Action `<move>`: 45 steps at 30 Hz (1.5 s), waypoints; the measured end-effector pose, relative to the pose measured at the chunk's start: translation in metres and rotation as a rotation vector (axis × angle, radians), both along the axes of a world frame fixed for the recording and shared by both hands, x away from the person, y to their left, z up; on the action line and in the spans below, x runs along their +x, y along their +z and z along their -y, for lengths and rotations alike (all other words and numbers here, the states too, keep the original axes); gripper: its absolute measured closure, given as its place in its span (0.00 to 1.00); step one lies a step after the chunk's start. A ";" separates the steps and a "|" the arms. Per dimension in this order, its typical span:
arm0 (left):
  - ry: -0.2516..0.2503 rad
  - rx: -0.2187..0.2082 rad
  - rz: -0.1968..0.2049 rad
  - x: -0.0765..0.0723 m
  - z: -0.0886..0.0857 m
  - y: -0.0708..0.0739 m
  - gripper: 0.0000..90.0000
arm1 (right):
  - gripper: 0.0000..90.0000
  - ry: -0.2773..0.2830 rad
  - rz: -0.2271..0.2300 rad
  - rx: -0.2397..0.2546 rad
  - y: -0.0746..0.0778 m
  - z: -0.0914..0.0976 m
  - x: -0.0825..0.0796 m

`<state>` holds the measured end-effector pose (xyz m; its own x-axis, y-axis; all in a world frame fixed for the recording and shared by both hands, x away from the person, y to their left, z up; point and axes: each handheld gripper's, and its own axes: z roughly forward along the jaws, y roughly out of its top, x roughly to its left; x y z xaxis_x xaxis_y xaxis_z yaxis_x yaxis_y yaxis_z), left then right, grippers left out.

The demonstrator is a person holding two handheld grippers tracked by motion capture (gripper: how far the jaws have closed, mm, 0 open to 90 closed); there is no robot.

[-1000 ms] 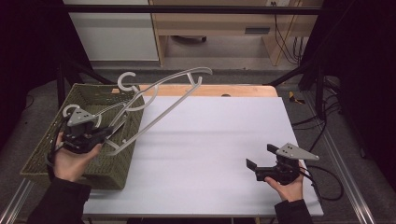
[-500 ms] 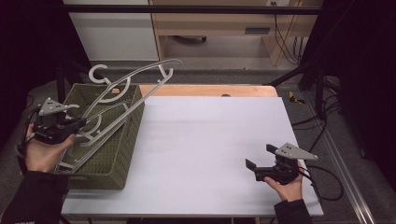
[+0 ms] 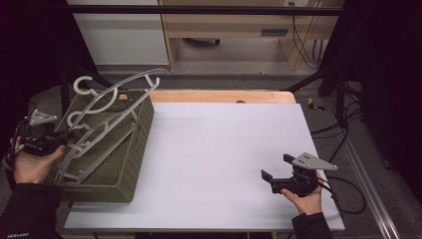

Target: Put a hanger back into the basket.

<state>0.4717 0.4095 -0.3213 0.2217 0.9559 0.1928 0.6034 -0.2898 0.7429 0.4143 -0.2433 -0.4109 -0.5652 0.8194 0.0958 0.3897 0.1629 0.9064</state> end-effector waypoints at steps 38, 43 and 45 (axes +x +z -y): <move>0.111 0.189 -0.089 -0.017 -0.034 -0.040 0.92 | 0.02 0.002 -0.011 -0.014 -0.003 -0.003 0.001; 0.127 0.163 -0.102 -0.017 -0.030 -0.050 0.92 | 0.02 0.003 -0.011 -0.011 -0.003 -0.003 0.001; 0.129 0.147 -0.104 -0.018 -0.029 -0.054 0.92 | 0.02 0.003 -0.011 -0.011 -0.003 -0.003 0.001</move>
<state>0.4537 0.4388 -0.3753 0.1254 0.9408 0.3149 0.7133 -0.3061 0.6305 0.4154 -0.2400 -0.4136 -0.5668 0.8186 0.0930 0.3991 0.1741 0.9002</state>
